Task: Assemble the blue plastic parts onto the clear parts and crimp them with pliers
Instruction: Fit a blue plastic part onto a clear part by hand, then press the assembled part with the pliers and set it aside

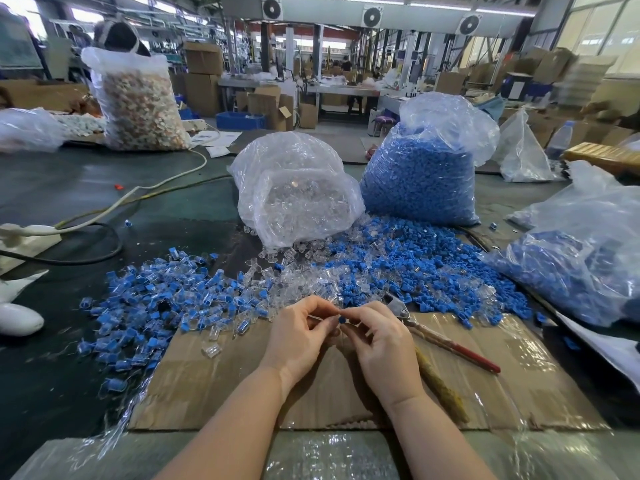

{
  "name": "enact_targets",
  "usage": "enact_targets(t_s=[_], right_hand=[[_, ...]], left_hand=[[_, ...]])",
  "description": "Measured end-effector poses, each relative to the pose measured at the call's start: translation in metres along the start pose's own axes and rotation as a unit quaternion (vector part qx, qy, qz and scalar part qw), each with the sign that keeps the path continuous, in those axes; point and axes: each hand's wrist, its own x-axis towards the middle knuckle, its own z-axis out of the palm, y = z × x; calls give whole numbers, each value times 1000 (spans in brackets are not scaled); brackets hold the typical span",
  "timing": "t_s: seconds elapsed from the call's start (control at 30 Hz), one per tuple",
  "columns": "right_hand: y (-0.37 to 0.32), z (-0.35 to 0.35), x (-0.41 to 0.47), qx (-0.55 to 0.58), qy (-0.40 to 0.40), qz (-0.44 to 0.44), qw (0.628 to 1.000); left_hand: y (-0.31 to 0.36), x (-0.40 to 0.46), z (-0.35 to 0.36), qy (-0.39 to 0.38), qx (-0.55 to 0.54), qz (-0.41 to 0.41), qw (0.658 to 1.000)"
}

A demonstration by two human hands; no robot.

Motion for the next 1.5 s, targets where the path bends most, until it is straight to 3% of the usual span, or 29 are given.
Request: enact_targets(t_s=[0.53,0.7,0.77,0.87,0.93,1.0,1.2,1.37,1.5], right_hand=[[-3,-2,-1,-20,2,17,1000],[-4,-17,3,-116,58,56,990],[-1,-28,3,-204,42,132,969],[13,-44,-1,-359,-109,276,885],[22,-50,-4,-375,-179,323,850],[25,-52,-9,-381,-201,327,841],[20,-49,-17,-463,-144,161,860],[7,-52,1,-447,-173,134,867],[-13,-59,26,-166,-262,207,928]], left_hand=[[-1,-1,-1,3,-4,-20,1000],[2,-2,-1,11,-71,-54,996],[2,-2,-1,9,-67,-54,996],[3,-1,-1,13,-61,-57,996],[3,-1,-1,18,-58,-59,996],[4,0,-1,24,-65,-64,996],[7,0,-2,22,-72,-88,993],[14,5,-3,42,-150,-138,978],[16,13,-1,67,-209,-172,960]])
